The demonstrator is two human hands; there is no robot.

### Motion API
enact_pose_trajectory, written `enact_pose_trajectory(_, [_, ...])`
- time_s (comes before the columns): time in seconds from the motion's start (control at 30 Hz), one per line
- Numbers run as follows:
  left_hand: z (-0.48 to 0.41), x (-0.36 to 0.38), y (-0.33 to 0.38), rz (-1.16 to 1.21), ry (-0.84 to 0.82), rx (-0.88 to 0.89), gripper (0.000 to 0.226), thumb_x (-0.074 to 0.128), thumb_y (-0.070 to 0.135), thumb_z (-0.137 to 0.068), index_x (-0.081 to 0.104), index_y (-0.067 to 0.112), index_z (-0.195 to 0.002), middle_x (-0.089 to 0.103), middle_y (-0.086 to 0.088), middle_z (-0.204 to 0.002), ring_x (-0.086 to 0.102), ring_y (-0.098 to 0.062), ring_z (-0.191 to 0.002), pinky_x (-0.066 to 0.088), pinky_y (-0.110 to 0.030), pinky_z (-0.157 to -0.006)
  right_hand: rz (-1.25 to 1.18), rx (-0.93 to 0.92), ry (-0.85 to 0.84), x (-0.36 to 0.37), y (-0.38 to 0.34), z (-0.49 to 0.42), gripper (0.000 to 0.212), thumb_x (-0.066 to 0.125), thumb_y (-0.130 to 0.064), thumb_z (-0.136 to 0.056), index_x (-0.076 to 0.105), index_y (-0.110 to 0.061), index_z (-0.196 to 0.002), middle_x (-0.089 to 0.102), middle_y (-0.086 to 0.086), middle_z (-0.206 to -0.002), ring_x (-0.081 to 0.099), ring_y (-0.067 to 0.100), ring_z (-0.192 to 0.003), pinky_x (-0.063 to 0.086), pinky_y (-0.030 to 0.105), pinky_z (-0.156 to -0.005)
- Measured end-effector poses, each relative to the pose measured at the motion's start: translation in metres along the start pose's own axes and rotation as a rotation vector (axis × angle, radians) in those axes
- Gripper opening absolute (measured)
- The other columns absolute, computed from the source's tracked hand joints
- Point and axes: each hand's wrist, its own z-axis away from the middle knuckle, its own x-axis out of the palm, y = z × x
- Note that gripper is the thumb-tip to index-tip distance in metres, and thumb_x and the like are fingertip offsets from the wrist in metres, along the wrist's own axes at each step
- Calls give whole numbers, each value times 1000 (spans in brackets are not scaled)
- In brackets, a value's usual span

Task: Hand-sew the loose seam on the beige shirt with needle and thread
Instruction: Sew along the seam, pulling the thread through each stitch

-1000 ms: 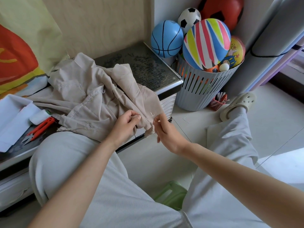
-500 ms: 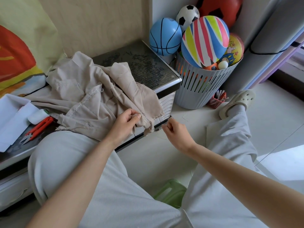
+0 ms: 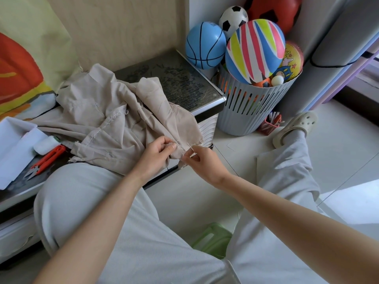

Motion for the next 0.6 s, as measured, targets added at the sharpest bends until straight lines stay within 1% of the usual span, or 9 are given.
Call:
enact_pose_trajectory(0.07, [-1,0,-1,26,0,-6,11,49,7,-97,53,9,-87,54,-15,-83,42,-24,-81,35,-22,-61,95,33,-34,-2,13,4,15,60,-22,-89,59,-15,-76,41,-11,-46,40,4,-43,30,14,-46])
enact_pose_trajectory(0.13, [-1,1,-2,36,11,-10,12,48,6,-97,53,10,-86,56,-11,-78,43,-23,-77,35,-20,-59,215,91,-139,-1,28,7,9,60,-23,-88,61,-18,-80,48,-11,-58,44,3,-52,33,14,-51])
enact_pose_trajectory(0.17, [-1,1,-2,42,16,-9,14,48,5,-96,53,11,-85,57,-7,-75,44,-22,-74,35,-18,-58,275,122,-202,-1,36,8,6,61,-22,-87,64,-17,-84,54,-7,-66,49,5,-60,37,17,-56])
enact_pose_trajectory(0.23, [-1,2,-2,54,18,-7,15,48,5,-96,53,12,-84,58,-3,-73,46,-17,-72,36,-15,-57,375,180,-303,0,50,10,11,63,-22,-86,67,-14,-92,63,2,-86,56,16,-78,45,25,-70])
enact_pose_trajectory(0.3, [-1,1,-2,41,16,5,16,48,5,-96,54,12,-84,58,-4,-75,52,-10,-70,39,-15,-59,424,237,-343,0,60,11,15,63,-24,-87,66,-14,-97,65,7,-102,55,20,-85,47,30,-80])
enact_pose_trajectory(0.33, [-1,1,-2,28,16,16,16,48,4,-96,54,13,-84,57,-5,-76,55,-5,-68,41,-15,-60,433,257,-342,0,62,10,17,63,-26,-88,65,-14,-99,65,7,-105,55,21,-86,47,32,-82])
enact_pose_trajectory(0.43, [-1,0,-2,15,10,33,17,48,4,-96,55,13,-84,58,-5,-78,57,3,-66,43,-15,-62,393,280,-281,-4,60,7,25,63,-34,-89,61,-16,-106,58,2,-97,57,22,-95,44,30,-80])
enact_pose_trajectory(0.53, [-1,0,-2,14,10,25,17,48,4,-96,54,13,-84,58,-5,-78,58,4,-65,43,-14,-62,311,251,-131,-8,47,2,19,58,-35,-92,57,-18,-101,53,-1,-88,52,20,-84,38,27,-71])
enact_pose_trajectory(0.6, [-1,1,-1,21,14,14,16,48,4,-96,54,12,-84,58,-4,-77,56,2,-64,42,-14,-61,227,219,-26,-11,38,0,17,45,-30,-98,56,-18,-94,54,-1,-83,51,21,-79,37,29,-68])
